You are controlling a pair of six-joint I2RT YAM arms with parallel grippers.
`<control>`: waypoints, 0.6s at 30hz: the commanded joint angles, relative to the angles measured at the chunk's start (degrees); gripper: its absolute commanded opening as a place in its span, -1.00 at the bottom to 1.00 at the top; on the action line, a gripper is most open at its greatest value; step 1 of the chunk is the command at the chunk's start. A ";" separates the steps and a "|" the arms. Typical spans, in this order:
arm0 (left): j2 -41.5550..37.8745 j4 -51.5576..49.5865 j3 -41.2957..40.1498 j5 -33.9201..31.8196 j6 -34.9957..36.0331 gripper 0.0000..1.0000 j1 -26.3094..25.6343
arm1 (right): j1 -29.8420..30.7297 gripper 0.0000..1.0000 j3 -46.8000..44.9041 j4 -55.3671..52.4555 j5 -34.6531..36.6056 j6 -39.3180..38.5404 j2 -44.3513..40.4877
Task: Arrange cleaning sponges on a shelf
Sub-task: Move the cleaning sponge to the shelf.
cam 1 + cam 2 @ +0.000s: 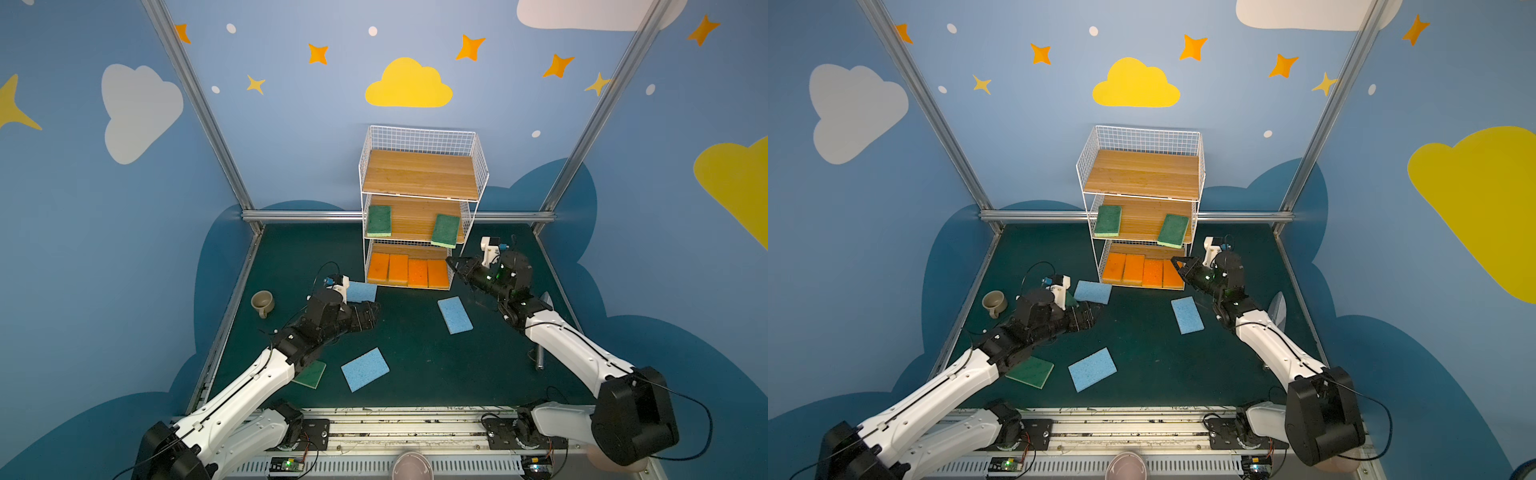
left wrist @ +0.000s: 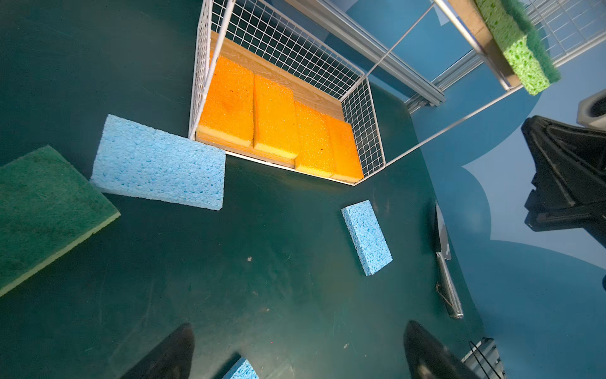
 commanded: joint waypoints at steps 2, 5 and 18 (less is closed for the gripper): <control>-0.53 0.87 -0.40 0.74 0.40 0.97 0.33 | -0.06 -1.00 -1.33 5.18 1.16 3.47 -0.70; -0.90 0.92 -0.66 0.74 0.32 0.97 0.37 | 0.03 -1.00 -1.57 7.87 1.88 5.03 0.11; -0.60 1.88 -1.45 1.34 0.14 0.97 0.55 | -0.40 -1.00 0.89 10.75 3.17 6.04 3.96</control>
